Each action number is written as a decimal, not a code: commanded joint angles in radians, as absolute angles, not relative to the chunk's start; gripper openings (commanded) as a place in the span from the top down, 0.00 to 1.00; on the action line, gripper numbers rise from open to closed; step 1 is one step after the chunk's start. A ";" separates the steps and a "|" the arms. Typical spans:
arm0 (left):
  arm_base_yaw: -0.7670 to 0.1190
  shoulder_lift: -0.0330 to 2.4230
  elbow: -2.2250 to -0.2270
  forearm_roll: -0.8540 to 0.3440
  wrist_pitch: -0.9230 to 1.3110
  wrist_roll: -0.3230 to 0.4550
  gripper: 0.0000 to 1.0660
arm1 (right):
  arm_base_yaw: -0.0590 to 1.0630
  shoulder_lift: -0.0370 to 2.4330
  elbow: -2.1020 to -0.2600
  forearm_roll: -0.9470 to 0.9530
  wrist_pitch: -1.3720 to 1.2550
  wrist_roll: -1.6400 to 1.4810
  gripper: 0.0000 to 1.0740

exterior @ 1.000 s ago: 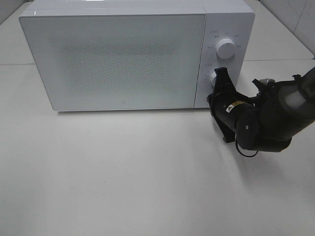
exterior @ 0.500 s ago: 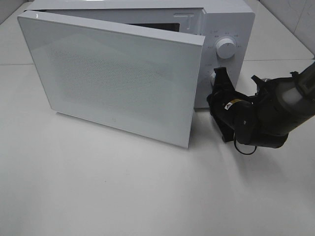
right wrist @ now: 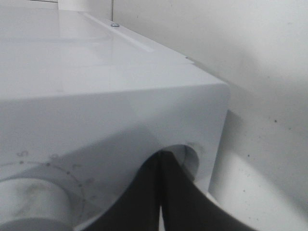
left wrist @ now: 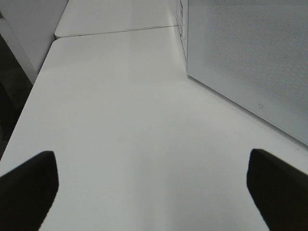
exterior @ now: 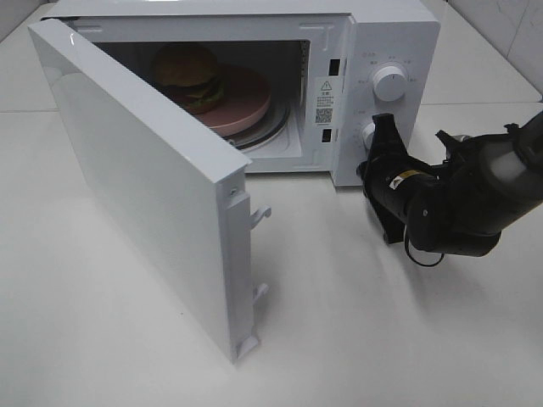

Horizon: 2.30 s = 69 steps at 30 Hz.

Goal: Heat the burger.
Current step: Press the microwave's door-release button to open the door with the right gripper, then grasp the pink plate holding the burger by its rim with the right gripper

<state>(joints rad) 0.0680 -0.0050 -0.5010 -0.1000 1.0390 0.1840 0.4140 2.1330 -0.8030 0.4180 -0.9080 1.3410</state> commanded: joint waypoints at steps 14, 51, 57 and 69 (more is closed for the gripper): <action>0.068 -0.026 -0.498 -0.106 1.036 0.181 0.05 | 0.437 2.082 -0.774 0.408 -0.949 1.372 1.00; 0.068 -0.026 -0.498 -0.106 1.036 0.181 0.05 | 0.446 1.716 -0.434 0.391 -0.699 0.829 1.00; 0.068 -0.026 -0.498 -0.106 1.036 0.181 0.05 | 0.446 1.558 -0.438 0.447 -0.390 0.418 1.00; 0.068 -0.026 -0.498 -0.106 1.036 0.181 0.05 | 0.446 1.450 -0.550 0.471 0.167 -0.145 0.98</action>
<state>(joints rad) 0.0680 -0.0050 -0.5010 -0.1000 1.0390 0.1840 0.4460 1.4590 -0.5290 0.4750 0.1100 -0.0640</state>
